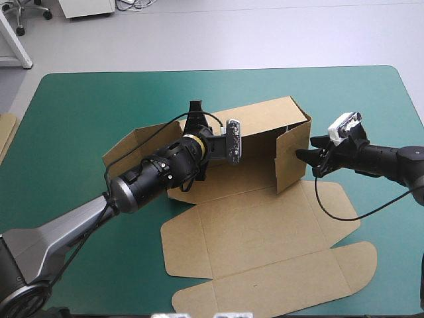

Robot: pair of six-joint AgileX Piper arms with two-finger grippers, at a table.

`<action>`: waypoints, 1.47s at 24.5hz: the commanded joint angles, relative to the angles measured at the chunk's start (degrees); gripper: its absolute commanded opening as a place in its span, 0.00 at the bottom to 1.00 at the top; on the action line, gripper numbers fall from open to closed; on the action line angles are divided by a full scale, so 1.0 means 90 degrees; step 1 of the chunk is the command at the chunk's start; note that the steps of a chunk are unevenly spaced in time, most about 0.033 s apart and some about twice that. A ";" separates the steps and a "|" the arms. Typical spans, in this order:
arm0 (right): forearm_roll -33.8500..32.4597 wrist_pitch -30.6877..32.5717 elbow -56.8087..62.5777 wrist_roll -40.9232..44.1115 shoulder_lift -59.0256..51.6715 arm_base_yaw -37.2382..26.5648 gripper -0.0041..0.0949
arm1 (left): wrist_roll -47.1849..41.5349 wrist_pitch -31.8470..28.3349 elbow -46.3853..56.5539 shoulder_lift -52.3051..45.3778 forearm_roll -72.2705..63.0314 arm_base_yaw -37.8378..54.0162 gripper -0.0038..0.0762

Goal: Fold the box

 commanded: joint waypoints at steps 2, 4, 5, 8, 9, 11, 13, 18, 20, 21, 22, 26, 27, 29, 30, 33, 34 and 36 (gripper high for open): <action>0.0541 0.0196 -0.0132 -0.0282 -0.0182 0.0192 0.63 | -0.0134 -0.0596 -0.0043 -0.0021 -0.0975 -0.0140 0.04; 0.0555 -0.0081 -0.0132 -0.0415 -0.0182 0.0399 0.63 | -0.0134 -0.0584 -0.0043 -0.0021 -0.0946 -0.0140 0.04; 0.0555 -0.0204 -0.0132 -0.0464 -0.0182 0.0504 0.63 | -0.0134 -0.0584 -0.0043 -0.0021 -0.0946 -0.0140 0.04; 0.0564 -0.0666 -0.0132 -0.0509 -0.0182 0.0712 0.63 | -0.0134 -0.0575 -0.0043 -0.0021 -0.0946 -0.0140 0.04; 0.0601 -0.0736 -0.0132 -0.0575 -0.0170 0.0747 0.62 | -0.0134 -0.0575 -0.0043 -0.0033 -0.0946 -0.0140 0.04; 0.0778 -0.0802 -0.0125 -0.0596 -0.0166 0.0758 0.62 | -0.0118 -0.0553 -0.0043 -0.0033 -0.0946 -0.0140 0.04; 0.0930 -0.0816 -0.0125 -0.0655 -0.0135 0.0758 0.62 | -0.0118 -0.0553 -0.0043 -0.0033 -0.0946 -0.0140 0.04; 0.1120 -0.0567 -0.0125 -0.0656 0.0074 0.0758 0.57 | -0.0142 -0.0553 -0.0043 -0.0033 -0.0946 -0.0140 0.04; 0.1271 -0.0540 -0.0125 -0.0632 0.0135 0.0778 0.57 | -0.0142 -0.0553 -0.0043 -0.0033 -0.0946 -0.0140 0.04; 0.1271 -0.0611 -0.0125 -0.0632 0.0135 0.0803 0.56 | -0.0142 -0.0543 -0.0043 -0.0033 -0.0946 -0.0140 0.04; 0.1024 -0.0649 -0.0125 -0.0698 0.0124 0.0816 0.55 | -0.0142 -0.0530 -0.0043 -0.0033 -0.0829 -0.0140 0.04; 0.0349 -0.0638 -0.0125 -0.0428 0.0124 0.0816 0.55 | -0.0142 -0.0582 -0.0043 -0.0033 -0.0468 -0.0140 0.04; 0.0397 -0.0638 -0.0125 -0.0444 0.0124 0.0816 0.55 | -0.0142 -0.0596 -0.0043 -0.0033 -0.0468 -0.0140 0.04; 0.0238 -0.0638 -0.0125 -0.0452 0.0124 0.0816 0.55 | -0.0130 -0.0661 -0.0055 -0.0044 0.0153 -0.0140 0.04; 0.0238 -0.0623 -0.0125 -0.0451 0.0124 0.0816 0.55 | -0.0130 -0.0719 -0.0055 -0.0044 0.0318 -0.0140 0.04; 0.0249 -0.0481 -0.0125 -0.0451 0.0124 0.0816 0.55 | -0.0130 -0.0878 -0.0055 -0.0044 0.0299 -0.0140 0.04; 0.0249 -0.0481 -0.0125 -0.0451 0.0124 0.0816 0.55 | -0.0130 -0.0977 -0.0055 -0.0058 0.0229 -0.0140 0.04; 0.0265 -0.0427 -0.0125 -0.0451 0.0124 0.0816 0.55 | -0.0130 -0.1151 -0.0132 -0.0115 0.0243 -0.0140 0.04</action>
